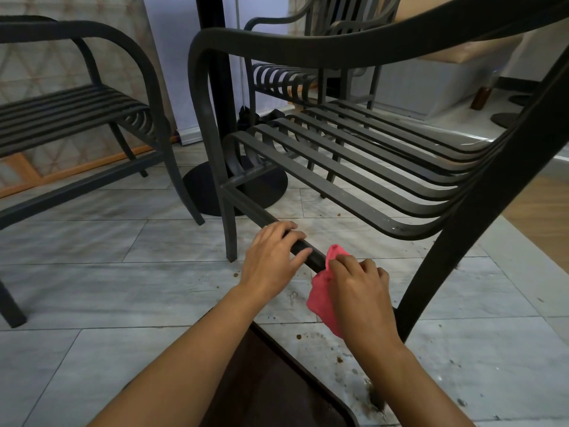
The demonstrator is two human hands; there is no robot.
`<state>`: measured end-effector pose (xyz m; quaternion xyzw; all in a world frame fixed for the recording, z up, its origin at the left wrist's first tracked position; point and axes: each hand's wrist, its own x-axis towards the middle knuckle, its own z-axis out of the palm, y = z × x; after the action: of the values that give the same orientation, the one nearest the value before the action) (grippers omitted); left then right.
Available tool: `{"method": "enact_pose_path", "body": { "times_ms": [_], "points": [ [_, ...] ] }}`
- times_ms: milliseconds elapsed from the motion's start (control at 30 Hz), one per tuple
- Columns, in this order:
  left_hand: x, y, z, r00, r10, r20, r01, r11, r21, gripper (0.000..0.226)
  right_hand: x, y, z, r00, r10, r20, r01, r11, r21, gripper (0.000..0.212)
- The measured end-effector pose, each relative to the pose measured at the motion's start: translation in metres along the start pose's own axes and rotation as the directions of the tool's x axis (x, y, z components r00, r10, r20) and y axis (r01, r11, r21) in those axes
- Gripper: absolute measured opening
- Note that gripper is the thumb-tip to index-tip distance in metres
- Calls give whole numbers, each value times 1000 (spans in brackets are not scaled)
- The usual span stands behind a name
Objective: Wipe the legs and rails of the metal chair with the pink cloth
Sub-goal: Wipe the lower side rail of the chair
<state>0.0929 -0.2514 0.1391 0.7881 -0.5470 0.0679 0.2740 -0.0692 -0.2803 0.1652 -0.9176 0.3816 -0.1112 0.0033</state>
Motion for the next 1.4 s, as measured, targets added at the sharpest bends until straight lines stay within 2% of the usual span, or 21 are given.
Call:
{"method": "enact_pose_path", "body": {
  "times_ms": [100,200,267,667,767,900,1033,1100,1167,1233,1333,1400],
  "points": [
    [-4,8,6,998,55,-18,-55,998,-2,35,4,0,-7,999,-41,23,42,999,-25,75],
    [-6,10,10,998,47,-37,-47,999,-16,33,10,-6,-1,996,-24,88,28,999,-41,70],
    [-7,10,11,999,34,-42,-35,999,-22,32,11,-11,5,995,1,101,11,994,-112,73],
    [-7,12,11,1000,-1,1,1,1000,-11,30,2,-9,22,998,57,-14,-58,975,-216,67],
    [-7,13,10,1000,-9,13,9,1000,-10,30,-2,-6,19,997,69,-21,-72,971,-227,75],
    [-7,14,10,1000,-15,24,15,1000,-9,29,-6,-4,16,997,75,1,-73,974,-213,74],
    [-7,15,9,999,-22,33,23,1000,-15,29,-9,-2,15,993,113,19,-106,970,-219,67],
    [-7,14,9,999,-22,38,23,999,-23,29,-12,-3,5,994,81,67,-62,967,-246,67],
    [-7,13,8,999,-25,43,27,999,-46,28,-11,0,2,995,48,83,-29,975,-219,54],
    [-7,12,7,998,-23,51,27,997,-78,28,-11,-2,-3,993,85,83,-69,981,-179,41],
    [-9,8,6,998,-12,58,19,992,-128,27,-10,1,-3,985,148,89,-135,981,-140,52],
    [-12,4,5,999,-1,38,6,992,-128,27,-12,2,-8,987,120,103,-105,984,-141,67]
  ]
}}
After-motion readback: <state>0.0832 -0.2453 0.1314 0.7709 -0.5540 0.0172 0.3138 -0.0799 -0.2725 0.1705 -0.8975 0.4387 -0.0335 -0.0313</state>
